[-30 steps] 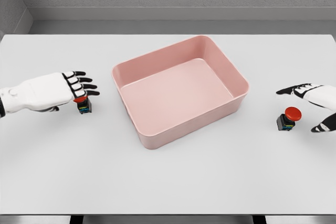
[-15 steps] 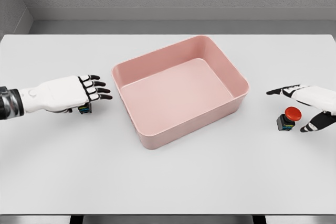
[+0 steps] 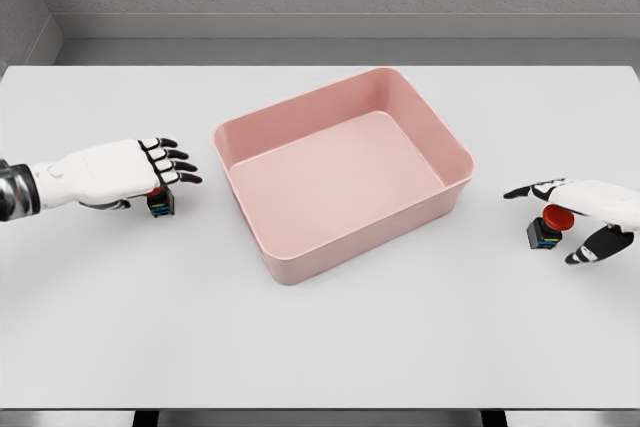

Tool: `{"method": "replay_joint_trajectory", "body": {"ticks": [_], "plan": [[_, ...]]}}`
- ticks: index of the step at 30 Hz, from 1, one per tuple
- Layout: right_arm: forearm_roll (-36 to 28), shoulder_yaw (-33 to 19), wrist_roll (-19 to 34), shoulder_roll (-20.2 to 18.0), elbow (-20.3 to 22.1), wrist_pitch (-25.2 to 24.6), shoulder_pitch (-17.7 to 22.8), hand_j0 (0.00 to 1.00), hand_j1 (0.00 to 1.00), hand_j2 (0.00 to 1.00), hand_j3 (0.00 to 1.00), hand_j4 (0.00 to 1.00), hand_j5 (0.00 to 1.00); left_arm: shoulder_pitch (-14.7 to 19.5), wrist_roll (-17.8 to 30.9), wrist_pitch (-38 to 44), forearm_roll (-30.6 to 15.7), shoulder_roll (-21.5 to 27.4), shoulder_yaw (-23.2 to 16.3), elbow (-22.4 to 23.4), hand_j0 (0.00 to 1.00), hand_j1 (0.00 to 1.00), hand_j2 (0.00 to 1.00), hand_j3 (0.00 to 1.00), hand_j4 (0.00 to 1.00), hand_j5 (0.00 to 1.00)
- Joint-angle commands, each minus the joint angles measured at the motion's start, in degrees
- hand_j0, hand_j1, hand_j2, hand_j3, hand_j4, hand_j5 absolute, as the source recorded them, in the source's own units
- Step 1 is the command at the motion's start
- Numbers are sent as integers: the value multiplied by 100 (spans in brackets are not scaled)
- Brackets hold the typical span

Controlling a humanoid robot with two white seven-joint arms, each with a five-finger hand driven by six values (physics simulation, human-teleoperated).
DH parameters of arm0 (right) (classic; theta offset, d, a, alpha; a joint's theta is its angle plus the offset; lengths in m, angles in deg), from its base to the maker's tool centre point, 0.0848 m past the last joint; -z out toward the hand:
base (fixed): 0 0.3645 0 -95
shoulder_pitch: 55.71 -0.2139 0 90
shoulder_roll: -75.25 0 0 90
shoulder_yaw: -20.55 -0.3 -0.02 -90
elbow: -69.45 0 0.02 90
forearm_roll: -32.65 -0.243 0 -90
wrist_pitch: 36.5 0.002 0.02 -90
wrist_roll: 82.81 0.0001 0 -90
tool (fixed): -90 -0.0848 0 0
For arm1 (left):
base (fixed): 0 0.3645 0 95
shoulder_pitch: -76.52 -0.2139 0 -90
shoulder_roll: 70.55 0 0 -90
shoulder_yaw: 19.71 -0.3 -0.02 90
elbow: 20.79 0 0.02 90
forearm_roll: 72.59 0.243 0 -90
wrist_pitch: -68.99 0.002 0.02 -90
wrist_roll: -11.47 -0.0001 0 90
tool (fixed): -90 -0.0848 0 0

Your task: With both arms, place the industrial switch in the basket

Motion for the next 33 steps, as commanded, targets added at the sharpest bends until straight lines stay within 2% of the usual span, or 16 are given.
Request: {"method": "replay_joint_trajectory", "body": {"ticks": [1,2,3,7,11,17,23,33], "plan": [[60,15,-2,-9,-3,-7,0,77,77,77,77,77,77,0,65,1,-41,-7,-8,9,83,83,83,83,83,83],[60,15,-2,-9,-12,-15,0,76,76,76,76,76,76,-9,74,1,-32,-7,-8,9,81,81,81,81,81,81],[104,50,-2,0,-21,-15,0,75,75,75,75,75,75,-9,74,1,-32,-7,-17,9,74,74,74,74,74,74],[192,95,-2,0,-29,-7,-9,59,59,59,59,59,59,-9,83,1,21,-7,-8,9,59,59,59,59,59,59],[306,95,-2,9,-29,-7,-9,42,42,42,42,42,42,-9,92,1,21,-7,-9,-8,40,40,40,40,40,40],[315,121,-2,9,-21,2,-9,42,42,42,42,42,42,-9,136,1,109,-7,-17,-35,24,24,24,24,24,24],[315,59,-2,0,23,11,-35,43,43,43,43,43,43,-9,144,1,100,-7,-8,-26,16,16,16,16,16,16],[297,-160,-2,-52,32,55,-263,44,44,44,44,44,44,44,127,1,-49,28,62,-43,16,16,16,16,16,16]]}}
